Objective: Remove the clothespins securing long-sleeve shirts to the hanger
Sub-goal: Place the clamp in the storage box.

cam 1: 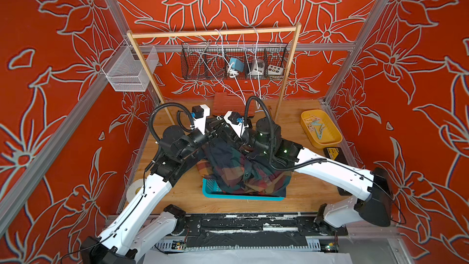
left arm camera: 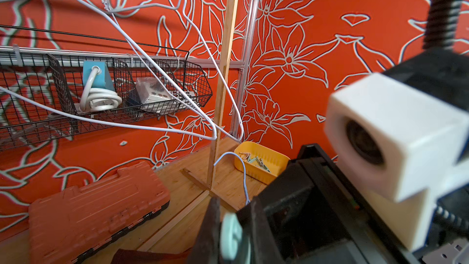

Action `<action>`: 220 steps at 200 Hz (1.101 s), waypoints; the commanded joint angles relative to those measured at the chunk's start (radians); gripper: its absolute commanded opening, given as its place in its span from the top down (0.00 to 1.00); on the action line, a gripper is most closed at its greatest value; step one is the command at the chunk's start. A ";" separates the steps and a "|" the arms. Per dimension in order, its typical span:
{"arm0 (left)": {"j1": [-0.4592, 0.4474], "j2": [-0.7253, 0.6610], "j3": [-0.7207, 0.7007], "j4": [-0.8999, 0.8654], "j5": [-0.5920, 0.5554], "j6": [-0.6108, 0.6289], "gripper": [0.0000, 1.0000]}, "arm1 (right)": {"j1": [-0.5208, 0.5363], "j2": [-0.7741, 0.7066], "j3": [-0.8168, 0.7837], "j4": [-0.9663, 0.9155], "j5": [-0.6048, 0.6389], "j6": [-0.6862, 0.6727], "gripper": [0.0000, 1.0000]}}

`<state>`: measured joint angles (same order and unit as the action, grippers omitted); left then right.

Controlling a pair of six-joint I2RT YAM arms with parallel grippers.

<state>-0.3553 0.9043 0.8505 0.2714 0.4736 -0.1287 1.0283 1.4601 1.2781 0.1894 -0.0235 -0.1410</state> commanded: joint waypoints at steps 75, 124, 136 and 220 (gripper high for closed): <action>-0.007 0.015 0.014 0.020 0.039 -0.003 1.00 | 0.007 0.005 0.031 0.049 -0.011 -0.026 1.00; -0.007 0.014 0.022 0.017 0.039 -0.002 0.93 | 0.007 -0.011 0.012 0.041 0.008 -0.029 1.00; -0.007 0.010 0.024 0.013 0.040 0.002 0.80 | 0.006 -0.024 -0.001 0.044 0.020 -0.017 1.00; -0.007 -0.021 0.036 0.012 0.077 0.009 0.23 | -0.064 -0.152 -0.111 -0.010 -0.004 0.084 1.00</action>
<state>-0.3557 0.9161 0.8677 0.2687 0.5220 -0.1322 1.0004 1.3701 1.2110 0.1871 -0.0196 -0.1158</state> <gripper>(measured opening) 0.728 0.174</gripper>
